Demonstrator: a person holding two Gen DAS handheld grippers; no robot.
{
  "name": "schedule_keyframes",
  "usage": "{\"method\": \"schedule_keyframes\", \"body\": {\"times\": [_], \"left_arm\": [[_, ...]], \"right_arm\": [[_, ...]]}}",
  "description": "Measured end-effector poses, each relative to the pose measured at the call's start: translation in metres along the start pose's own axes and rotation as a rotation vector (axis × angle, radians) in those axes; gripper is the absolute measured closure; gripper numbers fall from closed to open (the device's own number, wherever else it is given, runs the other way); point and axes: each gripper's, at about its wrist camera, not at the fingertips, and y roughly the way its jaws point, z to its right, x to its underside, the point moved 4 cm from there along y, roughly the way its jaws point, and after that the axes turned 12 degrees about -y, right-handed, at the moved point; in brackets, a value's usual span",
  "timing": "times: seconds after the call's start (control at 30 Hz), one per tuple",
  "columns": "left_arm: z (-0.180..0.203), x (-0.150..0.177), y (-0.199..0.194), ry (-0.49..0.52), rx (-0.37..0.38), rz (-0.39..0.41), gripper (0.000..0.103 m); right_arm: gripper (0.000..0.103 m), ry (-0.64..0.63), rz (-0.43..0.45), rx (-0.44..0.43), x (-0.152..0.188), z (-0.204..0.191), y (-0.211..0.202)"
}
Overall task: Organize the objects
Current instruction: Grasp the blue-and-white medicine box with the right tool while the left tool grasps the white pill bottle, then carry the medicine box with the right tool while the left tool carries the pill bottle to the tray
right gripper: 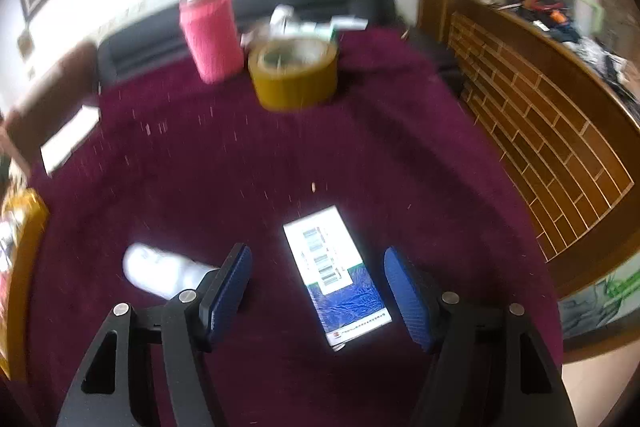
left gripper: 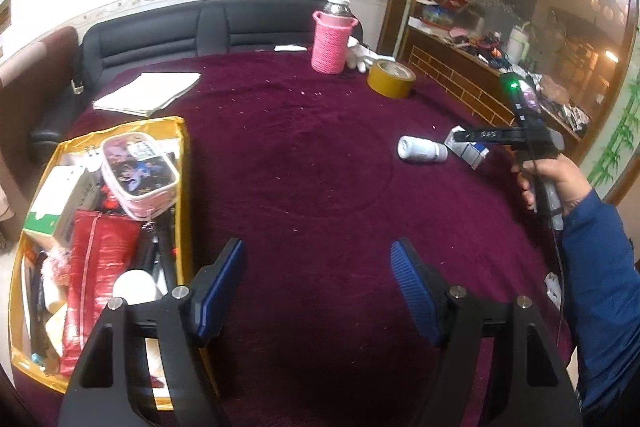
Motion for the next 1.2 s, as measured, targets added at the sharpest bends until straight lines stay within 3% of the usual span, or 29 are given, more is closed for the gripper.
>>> {"method": "schedule_keyframes", "body": {"times": [0.03,0.07,0.1,0.23,0.3,0.37,0.47,0.53,0.67,0.8,0.97,1.1,1.13,1.2], "left_arm": [[0.006,-0.001,0.004,0.016,0.002,-0.007,0.029],[0.011,-0.003,0.006,0.031,0.006,-0.01,0.029],[0.018,-0.006,0.008,0.054,0.013,-0.01,0.029],[0.064,-0.032,0.028,0.228,0.096,-0.017,0.03],[0.092,-0.045,0.046,0.351,0.121,-0.003,0.029],[0.12,-0.05,0.072,0.49,0.147,-0.031,0.028],[0.152,-0.049,0.113,0.689,0.091,-0.064,0.028],[0.167,-0.049,0.133,0.76,0.069,-0.063,0.028],[0.186,-0.046,0.17,0.818,0.101,-0.171,0.028],[0.195,-0.044,0.195,0.882,0.049,-0.195,0.029],[0.201,-0.047,0.219,0.874,0.034,-0.242,0.034],[0.2,-0.045,0.235,0.805,0.029,-0.324,0.059],[0.198,-0.043,0.237,0.792,0.023,-0.34,0.069],[0.195,-0.042,0.235,0.729,0.046,-0.365,0.07]], "right_arm": [[0.039,-0.003,-0.024,-0.002,0.003,0.001,0.008],[0.061,0.007,-0.029,0.003,0.007,0.004,0.012],[0.066,0.035,-0.036,-0.005,0.012,0.009,0.017],[0.067,0.185,-0.013,-0.076,0.02,0.019,0.017],[0.067,0.314,0.046,-0.138,0.022,0.024,0.0],[0.067,0.408,0.121,-0.136,0.029,0.032,-0.024],[0.066,0.482,0.246,-0.165,0.042,0.037,-0.047],[0.066,0.486,0.296,-0.171,0.052,0.038,-0.05],[0.066,0.482,0.325,-0.21,0.048,0.04,-0.05],[0.066,0.488,0.333,-0.258,0.049,0.039,-0.052],[0.066,0.521,0.349,-0.284,0.05,0.04,-0.057],[0.066,0.534,0.348,-0.288,0.05,0.042,-0.055],[0.066,0.532,0.346,-0.29,0.05,0.042,-0.055],[0.066,0.534,0.341,-0.284,0.05,0.043,-0.053]]}}
